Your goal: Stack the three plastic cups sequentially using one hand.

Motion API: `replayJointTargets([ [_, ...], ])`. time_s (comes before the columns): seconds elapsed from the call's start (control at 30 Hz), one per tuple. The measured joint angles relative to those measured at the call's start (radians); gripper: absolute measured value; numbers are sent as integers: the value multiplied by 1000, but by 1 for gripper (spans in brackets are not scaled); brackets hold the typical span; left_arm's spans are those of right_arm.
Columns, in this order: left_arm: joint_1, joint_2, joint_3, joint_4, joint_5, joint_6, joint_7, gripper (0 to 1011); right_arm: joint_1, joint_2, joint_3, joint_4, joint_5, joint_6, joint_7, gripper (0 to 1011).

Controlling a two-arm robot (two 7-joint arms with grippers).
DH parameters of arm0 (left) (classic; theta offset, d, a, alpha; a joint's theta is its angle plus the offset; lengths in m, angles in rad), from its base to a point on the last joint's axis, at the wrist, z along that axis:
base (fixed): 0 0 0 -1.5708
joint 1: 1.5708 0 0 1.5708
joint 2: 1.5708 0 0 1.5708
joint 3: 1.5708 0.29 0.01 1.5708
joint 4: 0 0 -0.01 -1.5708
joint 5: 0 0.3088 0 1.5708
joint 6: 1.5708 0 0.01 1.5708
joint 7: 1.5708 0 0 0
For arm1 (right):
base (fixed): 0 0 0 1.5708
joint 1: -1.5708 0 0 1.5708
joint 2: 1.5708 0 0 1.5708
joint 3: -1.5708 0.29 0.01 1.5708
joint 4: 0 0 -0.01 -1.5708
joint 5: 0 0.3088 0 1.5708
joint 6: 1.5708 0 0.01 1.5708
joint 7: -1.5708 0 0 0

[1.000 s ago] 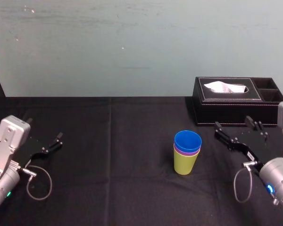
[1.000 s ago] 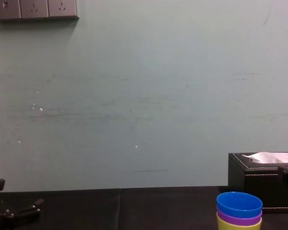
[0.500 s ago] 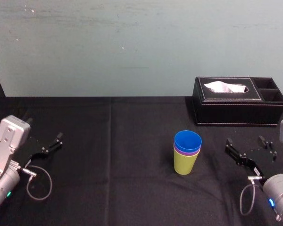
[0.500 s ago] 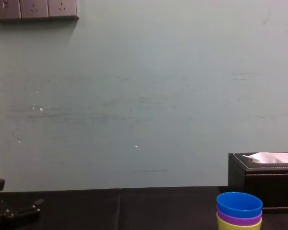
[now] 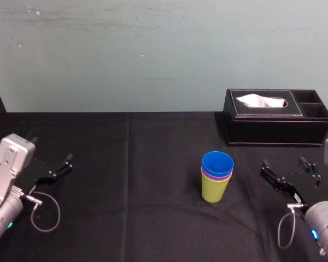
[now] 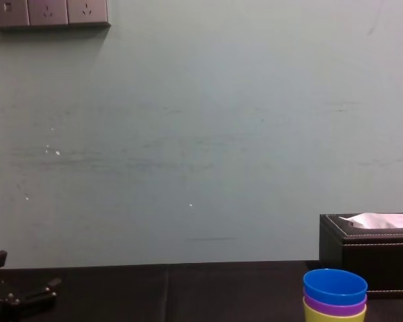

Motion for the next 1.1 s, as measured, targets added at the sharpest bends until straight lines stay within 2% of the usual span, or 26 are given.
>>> replayJointTargets([
  [1.1,0,0,0,0,0,0,0,1000,0,1,-1,-2,0,-3,-1,1003],
])
